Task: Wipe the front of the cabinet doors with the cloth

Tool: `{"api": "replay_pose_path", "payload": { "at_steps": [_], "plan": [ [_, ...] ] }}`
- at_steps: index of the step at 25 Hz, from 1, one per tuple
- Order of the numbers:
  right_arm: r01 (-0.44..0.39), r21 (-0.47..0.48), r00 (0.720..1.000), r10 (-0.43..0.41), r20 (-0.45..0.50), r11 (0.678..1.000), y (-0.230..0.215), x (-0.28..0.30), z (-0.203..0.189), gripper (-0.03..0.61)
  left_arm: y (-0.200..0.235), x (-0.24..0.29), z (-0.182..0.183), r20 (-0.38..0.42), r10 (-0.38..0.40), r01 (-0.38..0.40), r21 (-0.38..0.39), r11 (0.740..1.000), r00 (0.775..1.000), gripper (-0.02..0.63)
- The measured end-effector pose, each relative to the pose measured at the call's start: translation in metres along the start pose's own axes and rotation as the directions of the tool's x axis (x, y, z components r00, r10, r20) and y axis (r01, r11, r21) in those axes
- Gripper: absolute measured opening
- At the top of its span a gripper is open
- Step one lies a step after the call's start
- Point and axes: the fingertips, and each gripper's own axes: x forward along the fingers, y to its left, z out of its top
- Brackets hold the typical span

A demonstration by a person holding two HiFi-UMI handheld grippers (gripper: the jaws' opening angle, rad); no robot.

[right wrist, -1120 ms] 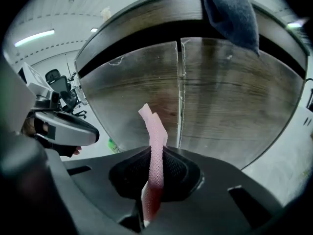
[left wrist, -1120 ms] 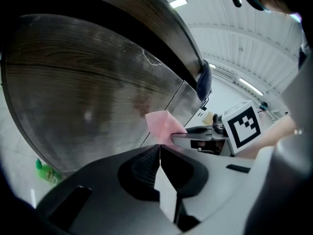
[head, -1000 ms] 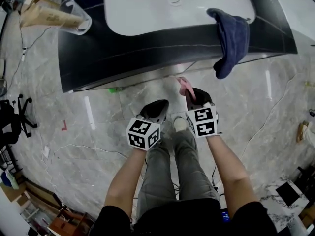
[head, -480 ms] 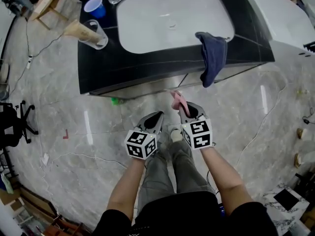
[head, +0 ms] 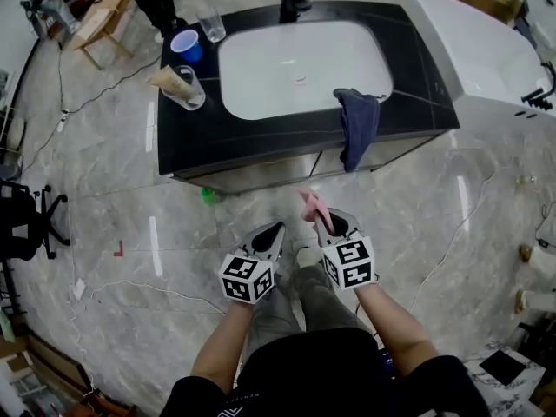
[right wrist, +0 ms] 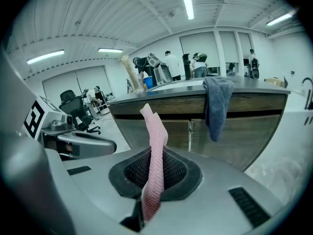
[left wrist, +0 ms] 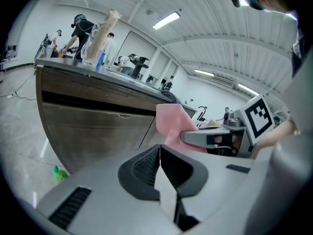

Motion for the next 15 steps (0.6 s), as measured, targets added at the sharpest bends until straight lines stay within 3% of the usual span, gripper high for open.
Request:
{"api": "replay_pose_path", "payload": {
  "at_steps": [15],
  "plan": [
    [-0.059, -0.058, 0.998, 0.059, -0.007, 0.997, 0.026, -0.049, 0.003, 0.041, -0.054, -0.041, 0.010, 0.046, -0.008, 0.007, 0.023, 1.000, 0.999, 0.011]
  ]
}}
